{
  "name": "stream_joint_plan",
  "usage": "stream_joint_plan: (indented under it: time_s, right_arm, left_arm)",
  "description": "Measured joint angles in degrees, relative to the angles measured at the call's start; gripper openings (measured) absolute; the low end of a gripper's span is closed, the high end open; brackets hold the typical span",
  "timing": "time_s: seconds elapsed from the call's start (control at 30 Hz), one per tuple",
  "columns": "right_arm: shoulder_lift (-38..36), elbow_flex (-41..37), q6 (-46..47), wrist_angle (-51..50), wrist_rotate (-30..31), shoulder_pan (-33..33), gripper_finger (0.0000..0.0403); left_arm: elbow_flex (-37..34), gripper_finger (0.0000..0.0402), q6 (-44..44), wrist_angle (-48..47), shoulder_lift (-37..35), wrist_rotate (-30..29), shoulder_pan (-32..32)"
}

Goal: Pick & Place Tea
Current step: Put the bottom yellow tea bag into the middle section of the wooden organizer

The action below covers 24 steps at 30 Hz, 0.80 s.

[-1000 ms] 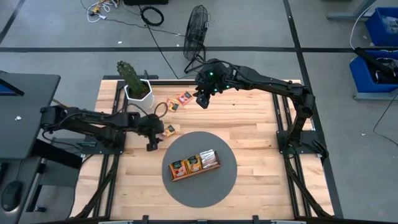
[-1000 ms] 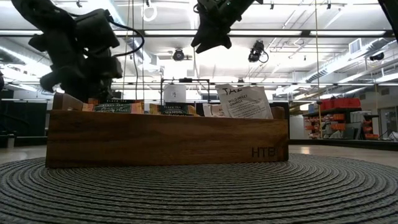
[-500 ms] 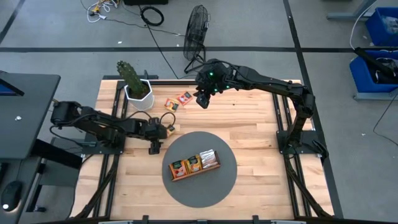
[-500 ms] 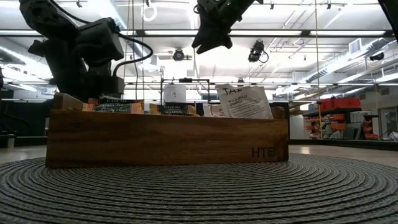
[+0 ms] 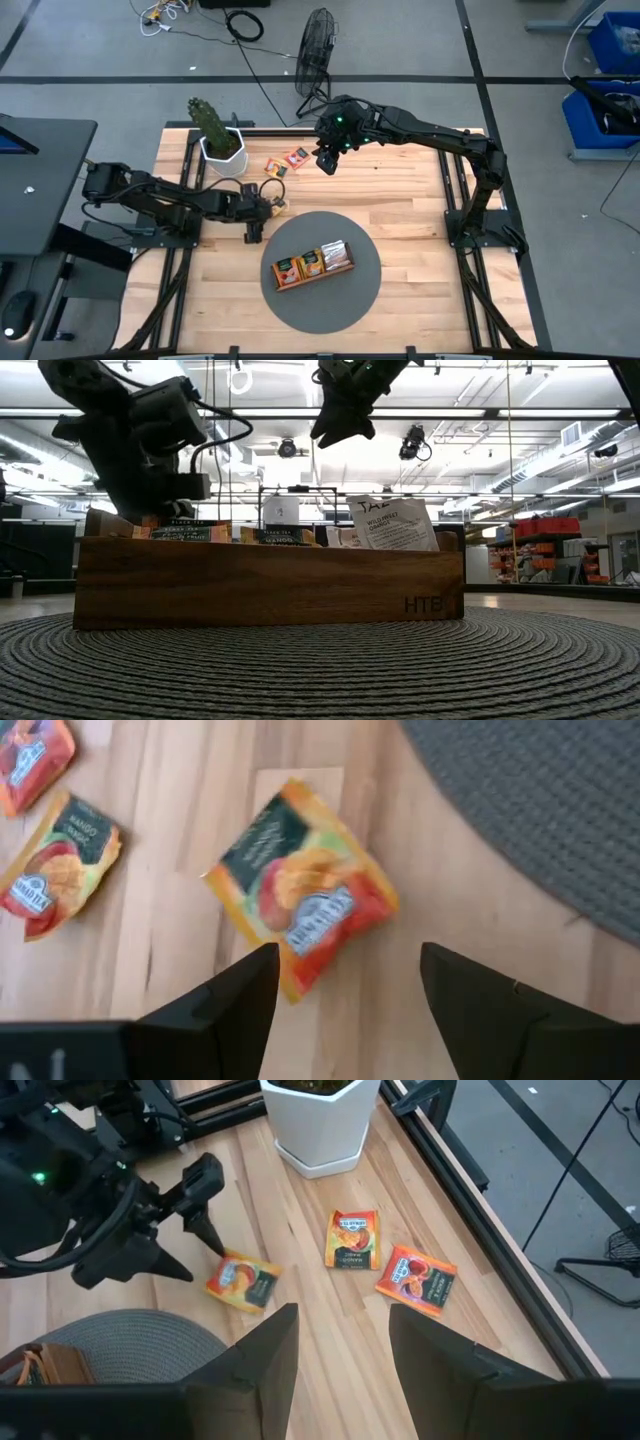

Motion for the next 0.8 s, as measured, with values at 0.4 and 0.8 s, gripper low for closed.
stream_joint_plan:
  time_s: [0.4,0.8]
  right_arm:
    - [0.00,0.00,-0.46,0.22,0.00,0.00,0.0164]
    - [0.02,0.00,-0.33,0.17,0.00,0.00,0.0164]
  left_arm:
    - [0.29,0.0248,5.76,5.66,1.48,1.25,-0.21]
    - [0.54,0.0230,4.97,9.15,8.38,2.87,2.08]
